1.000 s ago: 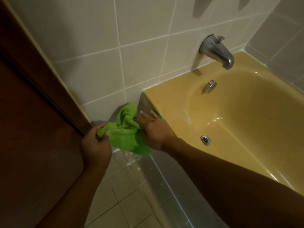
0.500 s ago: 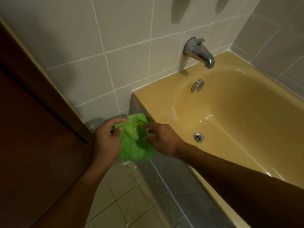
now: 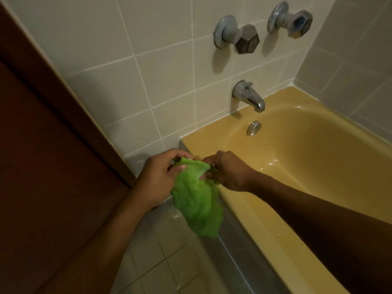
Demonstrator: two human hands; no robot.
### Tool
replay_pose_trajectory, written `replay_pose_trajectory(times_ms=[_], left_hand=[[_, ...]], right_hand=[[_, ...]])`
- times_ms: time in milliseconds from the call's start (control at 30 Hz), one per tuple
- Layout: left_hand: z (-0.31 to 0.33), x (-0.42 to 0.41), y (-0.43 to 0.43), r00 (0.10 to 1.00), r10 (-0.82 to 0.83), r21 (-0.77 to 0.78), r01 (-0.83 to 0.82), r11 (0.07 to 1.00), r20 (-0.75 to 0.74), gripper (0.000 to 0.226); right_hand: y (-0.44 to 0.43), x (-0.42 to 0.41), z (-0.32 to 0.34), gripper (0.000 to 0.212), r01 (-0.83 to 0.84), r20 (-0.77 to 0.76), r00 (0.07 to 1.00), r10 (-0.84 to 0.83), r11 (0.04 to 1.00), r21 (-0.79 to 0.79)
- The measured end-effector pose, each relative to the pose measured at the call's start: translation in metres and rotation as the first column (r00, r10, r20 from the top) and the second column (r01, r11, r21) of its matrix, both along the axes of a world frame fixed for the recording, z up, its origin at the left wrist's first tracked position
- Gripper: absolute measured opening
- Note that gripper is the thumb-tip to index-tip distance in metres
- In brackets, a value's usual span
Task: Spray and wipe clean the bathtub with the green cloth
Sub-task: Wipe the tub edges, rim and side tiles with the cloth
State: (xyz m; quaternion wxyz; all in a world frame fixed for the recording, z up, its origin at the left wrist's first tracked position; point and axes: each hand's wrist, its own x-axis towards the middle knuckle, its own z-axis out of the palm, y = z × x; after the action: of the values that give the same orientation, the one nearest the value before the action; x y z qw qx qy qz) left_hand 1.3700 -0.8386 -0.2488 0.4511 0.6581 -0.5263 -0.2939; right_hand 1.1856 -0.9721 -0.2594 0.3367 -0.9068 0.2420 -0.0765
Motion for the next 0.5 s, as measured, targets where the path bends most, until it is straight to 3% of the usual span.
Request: replay_pose_trajectory(times_ms=[100,267,500], left_hand=[[0.022,-0.009,0.021,0.999,0.012,-0.002,-0.012,1.000,0.036,0.024],[0.053,-0.039,0.059,0.998,-0.012,0.013,0.013,1.000,-0.067,0.049],[0.123,-0.046,0.110,0.999,0.008,-0.038,-0.010,0.999,-0.046,0.016]], right_hand=[[0.013,-0.020,0.044,0.013,0.009,-0.030,1.000,-0.008,1.000,0.014],[0.049,-0.044,0.109,0.020,0.015,-0.026,1.000,-0.016,0.999,-0.035],[0.121,-0.062,0.199,0.026,0.148,-0.019,0.988,-0.154,0.974,-0.169]])
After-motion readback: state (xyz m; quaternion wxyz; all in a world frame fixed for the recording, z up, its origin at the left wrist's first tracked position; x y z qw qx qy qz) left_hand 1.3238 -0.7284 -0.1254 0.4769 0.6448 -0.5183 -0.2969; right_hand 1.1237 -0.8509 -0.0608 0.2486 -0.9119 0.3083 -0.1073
